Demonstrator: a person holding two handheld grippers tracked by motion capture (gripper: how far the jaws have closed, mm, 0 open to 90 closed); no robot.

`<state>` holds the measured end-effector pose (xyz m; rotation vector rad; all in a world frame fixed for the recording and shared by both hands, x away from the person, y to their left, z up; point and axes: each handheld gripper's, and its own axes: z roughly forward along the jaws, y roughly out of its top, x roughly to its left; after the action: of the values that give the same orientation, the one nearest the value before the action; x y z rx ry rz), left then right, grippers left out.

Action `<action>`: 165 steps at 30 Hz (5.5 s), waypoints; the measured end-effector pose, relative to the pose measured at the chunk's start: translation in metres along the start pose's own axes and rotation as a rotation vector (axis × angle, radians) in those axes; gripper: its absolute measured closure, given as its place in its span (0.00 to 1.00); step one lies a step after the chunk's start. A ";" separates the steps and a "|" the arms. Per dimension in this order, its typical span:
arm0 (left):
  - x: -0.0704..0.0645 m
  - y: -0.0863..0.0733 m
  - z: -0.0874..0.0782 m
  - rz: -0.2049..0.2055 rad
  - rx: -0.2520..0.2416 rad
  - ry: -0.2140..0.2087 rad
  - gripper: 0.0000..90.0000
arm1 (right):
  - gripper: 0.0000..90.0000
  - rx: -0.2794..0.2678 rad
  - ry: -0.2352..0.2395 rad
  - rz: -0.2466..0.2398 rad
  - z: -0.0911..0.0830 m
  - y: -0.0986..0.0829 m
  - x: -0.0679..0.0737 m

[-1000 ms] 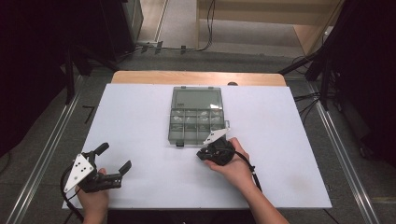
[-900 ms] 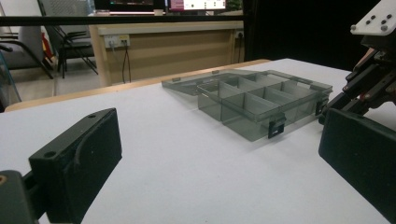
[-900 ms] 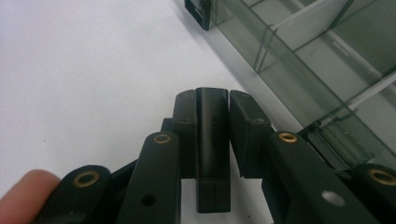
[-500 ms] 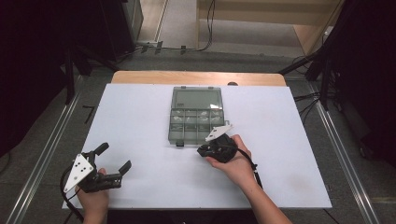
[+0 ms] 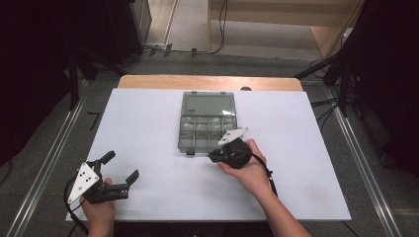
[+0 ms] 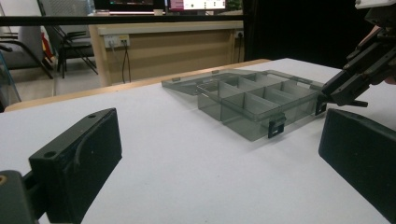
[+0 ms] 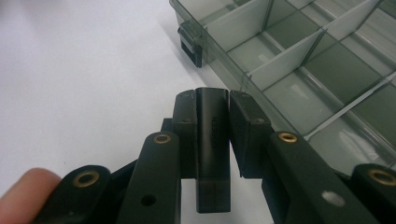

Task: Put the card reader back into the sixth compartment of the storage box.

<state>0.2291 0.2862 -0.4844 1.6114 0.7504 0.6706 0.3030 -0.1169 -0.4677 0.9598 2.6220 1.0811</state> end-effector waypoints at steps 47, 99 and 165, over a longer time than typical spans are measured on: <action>0.000 0.000 0.000 -0.002 -0.003 -0.007 0.00 | 0.79 -0.029 0.016 -0.007 -0.003 0.035 -0.007; 0.001 0.000 0.000 -0.006 -0.004 -0.014 0.00 | 0.10 -0.080 -0.040 0.111 0.021 0.067 -0.028; -0.001 0.000 0.001 0.005 0.006 -0.006 0.00 | 0.00 -0.369 -0.135 0.180 -0.096 -0.092 -0.037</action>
<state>0.2292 0.2846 -0.4843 1.6205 0.7452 0.6676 0.2510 -0.2447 -0.4635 1.1475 2.1567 1.4222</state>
